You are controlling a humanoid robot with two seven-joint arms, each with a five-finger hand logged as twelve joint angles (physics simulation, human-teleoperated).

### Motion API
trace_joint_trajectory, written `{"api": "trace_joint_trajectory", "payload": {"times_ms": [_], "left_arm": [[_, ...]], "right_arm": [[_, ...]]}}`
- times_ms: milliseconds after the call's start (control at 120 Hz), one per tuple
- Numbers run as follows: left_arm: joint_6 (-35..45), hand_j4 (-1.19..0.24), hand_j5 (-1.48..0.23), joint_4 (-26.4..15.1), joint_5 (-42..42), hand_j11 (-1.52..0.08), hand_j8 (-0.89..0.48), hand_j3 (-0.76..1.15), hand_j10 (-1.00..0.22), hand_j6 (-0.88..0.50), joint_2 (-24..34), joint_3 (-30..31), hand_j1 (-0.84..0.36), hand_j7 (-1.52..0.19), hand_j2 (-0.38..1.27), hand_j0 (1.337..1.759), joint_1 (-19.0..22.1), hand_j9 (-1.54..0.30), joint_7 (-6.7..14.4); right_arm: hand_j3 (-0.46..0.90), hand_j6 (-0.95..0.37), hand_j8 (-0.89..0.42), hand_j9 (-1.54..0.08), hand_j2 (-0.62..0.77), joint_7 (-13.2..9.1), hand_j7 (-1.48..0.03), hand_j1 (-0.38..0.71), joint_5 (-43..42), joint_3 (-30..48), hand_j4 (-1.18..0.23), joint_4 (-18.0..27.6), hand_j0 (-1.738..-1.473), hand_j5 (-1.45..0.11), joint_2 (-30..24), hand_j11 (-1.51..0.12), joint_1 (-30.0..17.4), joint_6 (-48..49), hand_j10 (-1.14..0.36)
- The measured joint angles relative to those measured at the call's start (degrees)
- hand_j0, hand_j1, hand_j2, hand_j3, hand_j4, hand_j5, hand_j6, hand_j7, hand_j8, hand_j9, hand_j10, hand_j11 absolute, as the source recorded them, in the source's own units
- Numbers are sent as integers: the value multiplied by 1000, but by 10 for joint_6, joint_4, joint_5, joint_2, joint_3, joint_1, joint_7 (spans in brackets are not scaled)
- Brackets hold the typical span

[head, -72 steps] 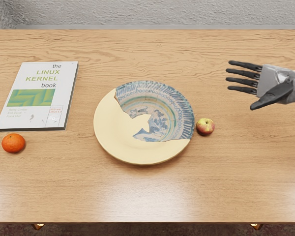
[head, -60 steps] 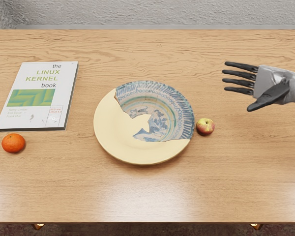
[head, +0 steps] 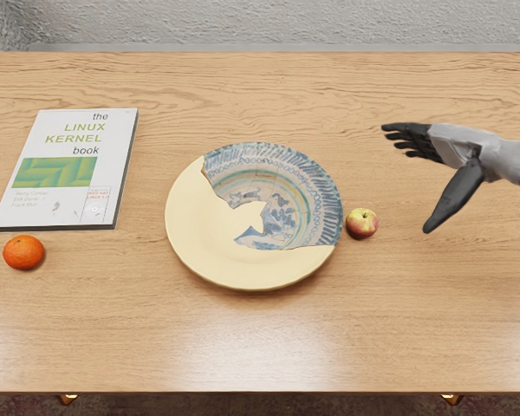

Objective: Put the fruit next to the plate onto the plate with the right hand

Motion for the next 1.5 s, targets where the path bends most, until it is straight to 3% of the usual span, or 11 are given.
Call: {"api": "trace_joint_trajectory", "payload": {"times_ms": [58,200,342,467,625,1092,1500], "left_arm": [[0,-245,-318,0,0,-318,-245,0,-245,-245,0,0,55,-318,49,1658,0,-318,0],[0,-245,-318,0,0,-318,-245,0,-245,-245,0,0,55,-318,49,1658,0,-318,0],[0,-245,-318,0,0,-318,-245,0,-245,-245,0,0,55,-318,49,1658,0,-318,0],[0,-245,-318,0,0,-318,-245,0,-245,-245,0,0,55,-318,49,1658,0,-318,0],[0,-245,-318,0,0,-318,-245,0,-245,-245,0,0,55,-318,49,1658,-1,-318,0],[0,-245,-318,0,0,-318,-245,0,-245,-245,0,0,55,-318,49,1658,0,-318,0],[0,-245,-318,0,0,-318,-245,0,-245,-245,0,0,55,-318,49,1658,0,-318,0]], "right_arm": [[0,-40,-39,-47,-5,-4,-47,-308,-19,-21,-39,12,-1658,-47,5,-47,-1,-54,-38],[0,-46,-45,-54,-5,-52,-53,-303,-45,-58,-45,25,-1658,-54,23,-53,2,-144,-44],[0,-60,-59,-70,-8,-82,-70,-287,-53,-69,-58,26,-1658,-70,42,-70,9,-165,-57],[0,-72,-71,-86,-10,-132,-86,-272,-95,-72,-70,25,-1658,-87,72,-86,11,-173,-70],[0,-167,-166,-209,-29,-158,-209,-158,-153,-74,-165,25,-1658,-210,114,-209,3,-193,-164],[0,-293,-292,-375,-54,-161,-374,-6,-306,-90,-291,45,-1658,-375,171,-375,-80,-335,-291],[0,-390,-389,-502,-74,-163,-502,112,-356,-131,-388,26,-1658,-502,211,-502,-94,-408,-388]]}}
